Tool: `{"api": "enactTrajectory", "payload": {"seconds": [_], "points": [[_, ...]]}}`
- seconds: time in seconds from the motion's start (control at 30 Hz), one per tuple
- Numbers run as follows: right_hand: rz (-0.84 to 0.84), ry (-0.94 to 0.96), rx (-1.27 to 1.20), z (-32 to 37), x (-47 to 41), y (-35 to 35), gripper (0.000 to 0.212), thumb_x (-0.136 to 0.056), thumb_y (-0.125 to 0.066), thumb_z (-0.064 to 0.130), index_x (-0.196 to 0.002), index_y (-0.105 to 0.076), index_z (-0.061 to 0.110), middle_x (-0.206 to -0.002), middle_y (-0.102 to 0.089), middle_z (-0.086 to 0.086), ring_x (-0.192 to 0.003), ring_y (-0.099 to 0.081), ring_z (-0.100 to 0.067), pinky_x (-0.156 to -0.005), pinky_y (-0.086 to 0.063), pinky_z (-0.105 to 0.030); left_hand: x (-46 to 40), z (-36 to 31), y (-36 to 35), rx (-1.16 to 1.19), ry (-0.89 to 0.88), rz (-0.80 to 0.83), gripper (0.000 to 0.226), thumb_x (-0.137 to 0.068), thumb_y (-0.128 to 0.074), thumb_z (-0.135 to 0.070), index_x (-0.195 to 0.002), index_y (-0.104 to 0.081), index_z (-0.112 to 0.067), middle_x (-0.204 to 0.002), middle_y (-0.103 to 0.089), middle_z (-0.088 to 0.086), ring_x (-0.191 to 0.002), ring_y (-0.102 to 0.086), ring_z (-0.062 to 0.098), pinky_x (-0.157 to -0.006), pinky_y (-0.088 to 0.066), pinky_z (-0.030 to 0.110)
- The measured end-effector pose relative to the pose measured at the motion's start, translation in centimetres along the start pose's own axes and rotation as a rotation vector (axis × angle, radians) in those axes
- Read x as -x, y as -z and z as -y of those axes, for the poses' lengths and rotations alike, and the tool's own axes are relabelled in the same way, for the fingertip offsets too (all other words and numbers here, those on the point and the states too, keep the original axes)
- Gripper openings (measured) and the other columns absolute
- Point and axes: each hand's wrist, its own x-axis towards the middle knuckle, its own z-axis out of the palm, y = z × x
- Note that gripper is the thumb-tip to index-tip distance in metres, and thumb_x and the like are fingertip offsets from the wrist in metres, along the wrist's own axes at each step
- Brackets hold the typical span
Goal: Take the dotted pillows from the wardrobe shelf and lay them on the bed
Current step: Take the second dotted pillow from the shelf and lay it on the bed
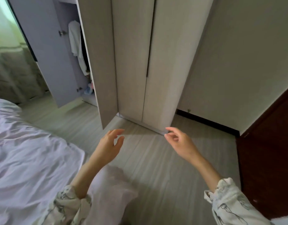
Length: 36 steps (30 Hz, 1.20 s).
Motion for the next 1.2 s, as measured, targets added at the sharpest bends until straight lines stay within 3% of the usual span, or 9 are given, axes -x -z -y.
{"api": "enactTrajectory", "payload": {"seconds": [0.17,0.27,0.57,0.73,0.9,1.2], "points": [[0.063,0.038,-0.006,-0.8,-12.0,-1.9,0.031,-0.090,-0.056,0.020,-0.120,-0.057,0.013,-0.095,-0.060,0.000,-0.082,-0.057,-0.012,-0.069,-0.038,-0.003,-10.0,3.0,-1.9,0.045,0.074,-0.051,0.031,-0.093,-0.049,-0.016,-0.124,-0.054,-0.011,-0.121,-0.057,0.010,-0.109,-0.054,0.022,-0.094,-0.046,0.038],[0.102,0.052,0.016,-0.6,-19.8,-3.0,0.031,-0.090,-0.056,0.022,-0.120,-0.057,0.015,-0.096,-0.062,0.000,-0.084,-0.057,-0.012,-0.075,-0.038,-0.010,-16.2,4.6,-2.5,0.081,0.147,-0.075,0.031,-0.093,-0.049,-0.014,-0.123,-0.054,-0.011,-0.121,-0.058,0.009,-0.107,-0.055,0.020,-0.089,-0.043,0.027],[0.235,0.177,0.015,3.2,-39.6,-6.9,0.029,-0.089,-0.057,0.026,-0.117,-0.059,0.021,-0.085,-0.059,0.018,-0.077,-0.056,0.006,-0.069,-0.037,0.001,-30.9,9.4,2.2,0.063,0.269,-0.262,0.029,-0.092,-0.050,-0.012,-0.120,-0.057,-0.008,-0.115,-0.062,0.010,-0.092,-0.054,0.013,-0.083,-0.040,0.023],[0.399,0.255,-0.016,5.9,-48.6,-12.4,0.030,-0.089,-0.056,0.028,-0.119,-0.058,0.022,-0.094,-0.061,0.009,-0.086,-0.058,-0.002,-0.072,-0.037,-0.003,-35.6,12.9,5.1,0.015,0.370,-0.339,0.029,-0.093,-0.049,-0.014,-0.121,-0.056,-0.010,-0.117,-0.061,0.008,-0.094,-0.054,0.011,-0.083,-0.039,0.022],[0.569,0.408,-0.009,10.9,-56.5,-18.6,0.032,-0.090,-0.055,0.026,-0.121,-0.057,0.017,-0.096,-0.061,0.003,-0.085,-0.058,-0.012,-0.080,-0.045,-0.024,-40.7,16.0,9.0,-0.052,0.463,-0.503,0.029,-0.092,-0.052,-0.013,-0.119,-0.057,-0.008,-0.113,-0.064,0.011,-0.097,-0.059,0.019,-0.083,-0.041,0.024],[0.840,0.550,-0.101,19.6,-66.6,-27.8,0.034,-0.092,-0.052,0.026,-0.124,-0.054,0.016,-0.102,-0.060,-0.001,-0.090,-0.056,-0.011,-0.070,-0.045,-0.015,-46.8,19.2,16.3,-0.103,0.603,-0.715,0.030,-0.091,-0.052,-0.011,-0.120,-0.057,-0.006,-0.113,-0.062,0.013,-0.101,-0.060,0.023,-0.090,-0.046,0.033]]}}
